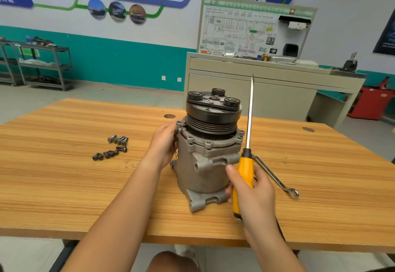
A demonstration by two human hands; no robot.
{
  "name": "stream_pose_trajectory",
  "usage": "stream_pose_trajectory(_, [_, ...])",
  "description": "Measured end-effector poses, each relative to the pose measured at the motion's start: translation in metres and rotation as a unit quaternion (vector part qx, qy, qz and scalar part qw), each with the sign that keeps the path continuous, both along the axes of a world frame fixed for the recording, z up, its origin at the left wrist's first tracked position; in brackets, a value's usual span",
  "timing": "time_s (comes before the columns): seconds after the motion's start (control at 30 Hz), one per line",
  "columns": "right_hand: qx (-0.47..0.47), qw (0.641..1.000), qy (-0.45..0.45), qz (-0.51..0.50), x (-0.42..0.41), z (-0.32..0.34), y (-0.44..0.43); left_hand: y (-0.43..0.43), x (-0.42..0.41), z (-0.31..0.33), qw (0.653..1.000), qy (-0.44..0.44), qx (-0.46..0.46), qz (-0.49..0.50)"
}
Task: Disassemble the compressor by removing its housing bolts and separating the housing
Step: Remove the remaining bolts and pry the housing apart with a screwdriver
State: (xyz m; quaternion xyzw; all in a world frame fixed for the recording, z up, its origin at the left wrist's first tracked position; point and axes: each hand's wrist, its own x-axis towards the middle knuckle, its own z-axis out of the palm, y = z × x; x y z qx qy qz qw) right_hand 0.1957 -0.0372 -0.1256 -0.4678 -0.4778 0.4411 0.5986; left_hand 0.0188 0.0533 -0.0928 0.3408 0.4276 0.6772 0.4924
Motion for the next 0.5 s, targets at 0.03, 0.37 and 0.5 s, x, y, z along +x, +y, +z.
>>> stream_pose_trajectory(0.03, [-0.006,1.0,0.009,-0.004,-0.002,0.001,0.004,0.002,-0.001,-0.002,1.0,0.014,-0.006,-0.011])
stream_pose_trajectory(0.37, [-0.02,0.999,-0.02,-0.046,0.006,0.003,0.032,-0.016,0.01,-0.016,0.991,0.007,0.027,0.128])
stream_pose_trajectory(0.5, [-0.056,0.996,-0.066,-0.035,0.014,0.034,0.055,-0.036,0.035,-0.031,0.961,0.062,0.071,0.261])
